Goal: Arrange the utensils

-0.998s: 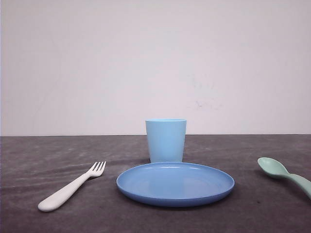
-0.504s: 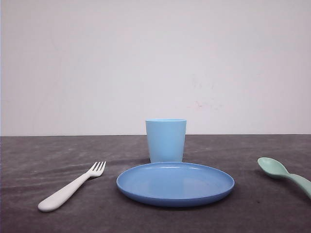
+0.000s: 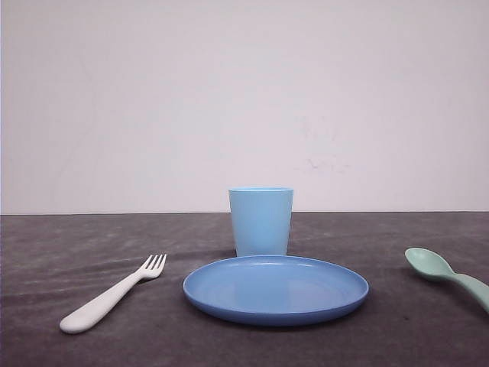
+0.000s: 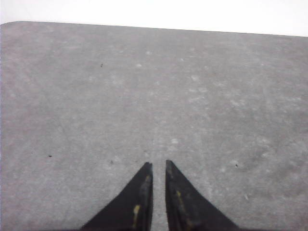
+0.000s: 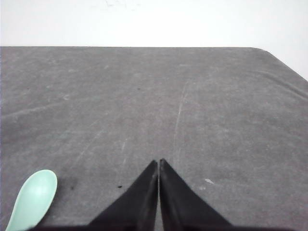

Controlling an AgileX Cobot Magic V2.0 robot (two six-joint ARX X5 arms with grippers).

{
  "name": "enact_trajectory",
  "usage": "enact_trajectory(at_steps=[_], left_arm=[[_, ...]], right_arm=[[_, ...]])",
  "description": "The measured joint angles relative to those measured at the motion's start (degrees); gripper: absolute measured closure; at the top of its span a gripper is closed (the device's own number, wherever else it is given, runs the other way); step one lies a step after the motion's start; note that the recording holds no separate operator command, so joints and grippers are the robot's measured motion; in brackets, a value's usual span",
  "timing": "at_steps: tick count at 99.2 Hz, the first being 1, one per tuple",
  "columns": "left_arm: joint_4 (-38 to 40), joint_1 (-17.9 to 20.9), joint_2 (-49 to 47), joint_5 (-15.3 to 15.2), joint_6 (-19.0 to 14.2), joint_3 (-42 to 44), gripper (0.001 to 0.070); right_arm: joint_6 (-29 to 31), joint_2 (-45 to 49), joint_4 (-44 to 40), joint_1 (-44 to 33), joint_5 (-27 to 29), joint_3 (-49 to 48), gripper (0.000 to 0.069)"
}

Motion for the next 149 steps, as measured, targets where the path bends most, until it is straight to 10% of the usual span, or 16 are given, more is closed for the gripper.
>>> enact_trajectory(at_steps=[56,86,105,149], left_arm=[[2.2,0.0,0.0,0.3,-16.6,-0.6,0.0687],[4.0,-0.2,2.2,6.4,-23.1,0.6,0.0687],[2.4,-0.2,11.8,6.6,-22.7,12.8,0.0687],[-9.8,-1.6,36.9,6.6,-10.5,38.1,0.0687]], right_arm=[[17.4,0.0,3.0,0.0,-8.5,0.0,0.0687],[25.3,2.0,3.7,0.0,-8.8,4.3,0.0687],[23.8,13.5,-1.3,0.1,-9.6,19.8,0.0687],[3.8,40.3,-24.7,3.2,-11.5,47.7,0.0687]])
